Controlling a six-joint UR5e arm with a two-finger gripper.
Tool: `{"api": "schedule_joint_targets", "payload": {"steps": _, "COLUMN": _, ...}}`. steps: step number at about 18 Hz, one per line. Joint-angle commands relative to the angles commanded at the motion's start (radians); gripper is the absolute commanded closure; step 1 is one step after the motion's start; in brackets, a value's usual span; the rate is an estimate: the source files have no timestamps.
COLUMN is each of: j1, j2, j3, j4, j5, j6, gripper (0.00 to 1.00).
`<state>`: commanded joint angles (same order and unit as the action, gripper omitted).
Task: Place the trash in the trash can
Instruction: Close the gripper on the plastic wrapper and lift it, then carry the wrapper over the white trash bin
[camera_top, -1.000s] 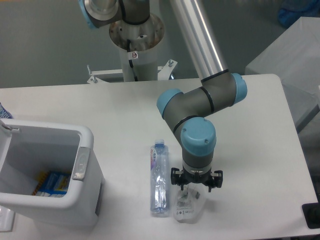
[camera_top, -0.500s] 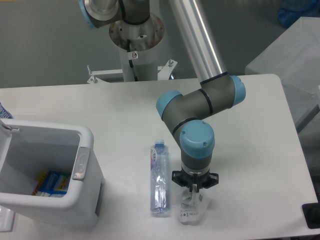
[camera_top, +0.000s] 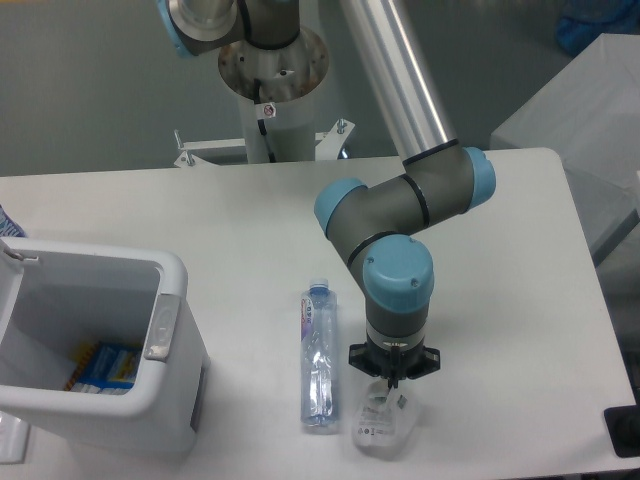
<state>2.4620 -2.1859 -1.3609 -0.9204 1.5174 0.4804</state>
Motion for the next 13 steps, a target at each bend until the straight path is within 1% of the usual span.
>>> {"api": "schedule_joint_targets", "payload": {"steps": 2, "j1": 0.003, "j2": 0.015, "j3": 0.041, "j4": 0.000, "j5": -0.074, "j6": -0.051, "gripper": 1.00}}
{"api": "schedule_joint_targets", "payload": {"steps": 5, "j1": 0.014, "j2": 0.063, "j3": 0.083, "j4": 0.000, "j5": -0.178, "j6": -0.117, "gripper": 1.00}}
{"api": "schedule_joint_targets", "payload": {"steps": 7, "j1": 0.012, "j2": 0.106, "j3": 0.104, "j4": 0.002, "j5": -0.259, "j6": -0.208, "gripper": 1.00}}
{"api": "schedule_joint_targets", "payload": {"steps": 10, "j1": -0.001, "j2": 0.176, "j3": 0.124, "j4": 0.002, "j5": -0.356, "j6": -0.344, "gripper": 1.00}}
{"api": "schedule_joint_targets", "payload": {"steps": 13, "j1": -0.034, "j2": 0.253, "j3": 0.123, "j4": 0.002, "j5": -0.404, "j6": -0.410, "gripper": 1.00}}
